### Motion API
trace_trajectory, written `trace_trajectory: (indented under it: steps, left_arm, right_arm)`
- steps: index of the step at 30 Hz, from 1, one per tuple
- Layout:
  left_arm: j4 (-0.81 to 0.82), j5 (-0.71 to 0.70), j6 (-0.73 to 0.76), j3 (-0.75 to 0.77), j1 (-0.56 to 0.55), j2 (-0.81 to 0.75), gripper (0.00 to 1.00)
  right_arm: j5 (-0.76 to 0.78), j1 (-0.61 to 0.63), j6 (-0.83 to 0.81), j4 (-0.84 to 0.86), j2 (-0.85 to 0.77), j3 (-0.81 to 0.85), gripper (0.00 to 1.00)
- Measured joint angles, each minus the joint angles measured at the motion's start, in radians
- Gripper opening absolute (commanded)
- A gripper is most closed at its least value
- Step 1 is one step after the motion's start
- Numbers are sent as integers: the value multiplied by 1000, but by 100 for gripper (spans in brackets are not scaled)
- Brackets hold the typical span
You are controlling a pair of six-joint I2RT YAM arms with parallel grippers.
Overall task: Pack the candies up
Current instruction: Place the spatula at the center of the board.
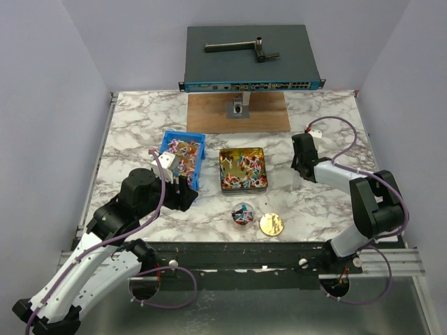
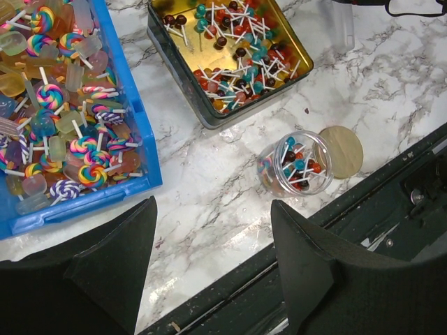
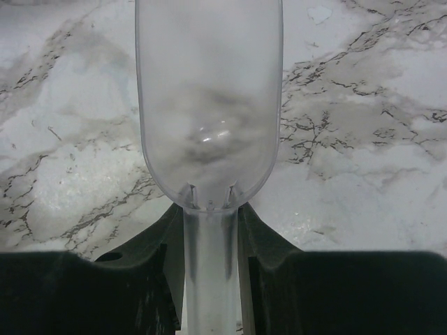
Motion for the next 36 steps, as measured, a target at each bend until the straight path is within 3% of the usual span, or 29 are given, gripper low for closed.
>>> trace_trajectory:
  steps: [11,36]
  left_arm:
    - [0,-2,0,0,0,5,69]
    - [0,-9,0,0,0,21,69]
  right_arm:
    - [-31,-23,0,8,45,21,28]
    - [-77,-34,-9,-39,33,69,57]
